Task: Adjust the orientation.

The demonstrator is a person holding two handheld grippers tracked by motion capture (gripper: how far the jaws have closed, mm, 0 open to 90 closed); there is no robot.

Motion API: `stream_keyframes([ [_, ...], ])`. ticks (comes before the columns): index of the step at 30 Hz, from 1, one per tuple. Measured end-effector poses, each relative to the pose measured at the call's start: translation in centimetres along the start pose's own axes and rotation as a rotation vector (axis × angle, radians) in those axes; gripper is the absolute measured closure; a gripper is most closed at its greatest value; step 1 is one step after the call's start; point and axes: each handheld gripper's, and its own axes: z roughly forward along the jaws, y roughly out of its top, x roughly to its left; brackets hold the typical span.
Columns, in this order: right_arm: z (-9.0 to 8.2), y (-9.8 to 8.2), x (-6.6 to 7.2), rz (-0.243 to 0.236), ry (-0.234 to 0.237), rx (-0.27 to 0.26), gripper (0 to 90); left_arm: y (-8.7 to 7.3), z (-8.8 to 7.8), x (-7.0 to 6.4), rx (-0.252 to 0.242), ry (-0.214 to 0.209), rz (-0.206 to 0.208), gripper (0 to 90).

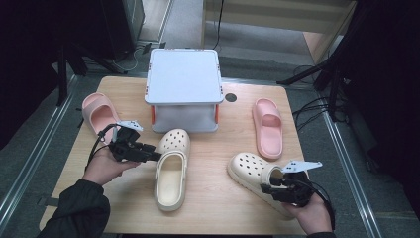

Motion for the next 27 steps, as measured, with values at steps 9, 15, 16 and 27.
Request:
stream_keyframes([
  [9,1.8,1.2,0.0,-0.005,-0.004,0.037,76.3,-0.1,-0.1,0.1,-0.002,0.001,0.0,50.8],
  [15,0.4,2.1,0.5,0.021,-0.017,-0.045,77.3,-0.1,-0.4,0.1,-0.025,0.014,-0.006,53.8],
  [16,0.2,2.4,0.7,0.017,-0.02,-0.061,77.3,-0.1,-0.5,0.1,-0.024,0.008,-0.011,54.0],
  [27,2.2,6.4,4.1,0.038,0.019,-0.12,77.2,-0.1,-1.0,-0.2,-0.046,-0.004,-0.004,57.8],
])
